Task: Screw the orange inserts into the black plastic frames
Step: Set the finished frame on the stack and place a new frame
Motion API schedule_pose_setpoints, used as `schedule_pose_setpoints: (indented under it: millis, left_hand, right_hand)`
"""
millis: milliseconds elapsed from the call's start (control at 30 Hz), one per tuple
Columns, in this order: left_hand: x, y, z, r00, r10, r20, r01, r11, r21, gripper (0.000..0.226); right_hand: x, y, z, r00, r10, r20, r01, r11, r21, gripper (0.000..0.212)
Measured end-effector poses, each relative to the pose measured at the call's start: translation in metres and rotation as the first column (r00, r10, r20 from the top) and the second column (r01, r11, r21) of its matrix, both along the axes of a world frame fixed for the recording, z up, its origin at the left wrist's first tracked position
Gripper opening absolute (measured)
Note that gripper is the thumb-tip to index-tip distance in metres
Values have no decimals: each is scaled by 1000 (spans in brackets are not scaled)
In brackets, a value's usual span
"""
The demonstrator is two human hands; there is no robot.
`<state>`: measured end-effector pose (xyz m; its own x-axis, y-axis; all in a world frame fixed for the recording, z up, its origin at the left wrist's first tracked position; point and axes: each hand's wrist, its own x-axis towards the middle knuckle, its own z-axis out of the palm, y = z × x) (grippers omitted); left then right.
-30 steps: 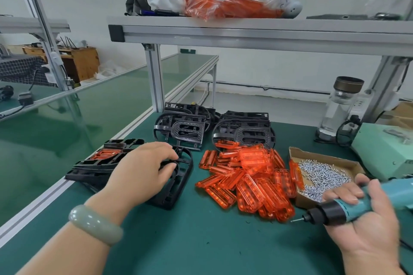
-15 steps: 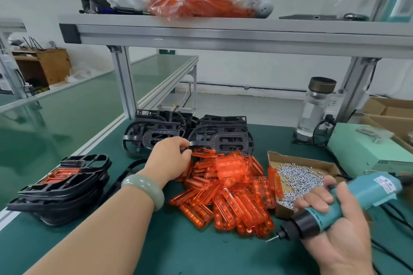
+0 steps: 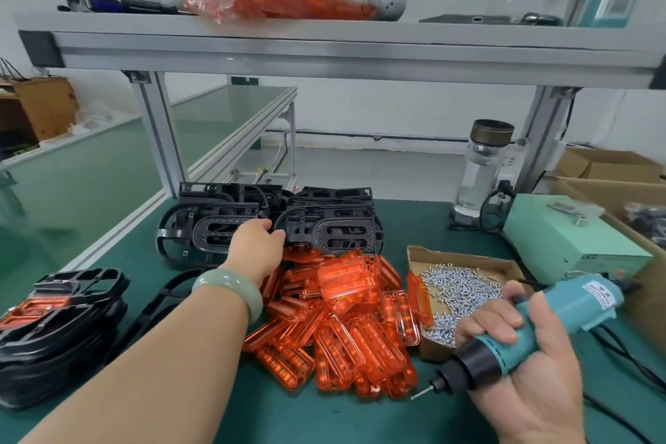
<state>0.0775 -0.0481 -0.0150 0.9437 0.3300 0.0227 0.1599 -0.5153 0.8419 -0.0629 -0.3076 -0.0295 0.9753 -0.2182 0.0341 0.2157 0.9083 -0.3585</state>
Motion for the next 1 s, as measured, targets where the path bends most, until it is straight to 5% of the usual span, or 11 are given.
schedule_pose_setpoints:
  millis: [167,233,433,600,733,1000]
  left_hand:
    - [-6,6,8,998,-60,-34,34,859,-511,20]
    - [-13,8,16,993,-116,9,101,820,-563,21]
    - [-38,17,28,974,-146,175,198,923,-329,22]
    - [-58,27,28,960,-86,266,186,907,-377,19]
    - [-78,28,39,919,36,394,140,902,-408,17]
    - [-150,26,79,884,-106,455,67,993,102,21]
  right_hand:
    - [0,-1,-1,1000,5,22,-5,1000,7,67]
    - [1,-1,0,1000,2,18,-2,1000,3,69]
    - [0,-1,-1,1000,-6,13,6,1000,0,72]
    - [-1,0,-2,1000,-7,12,7,1000,-13,67]
    - [-3,1,-5,999,-29,-20,28,999,-29,27]
    - [-3,1,-10,996,-75,-46,74,997,-23,11]
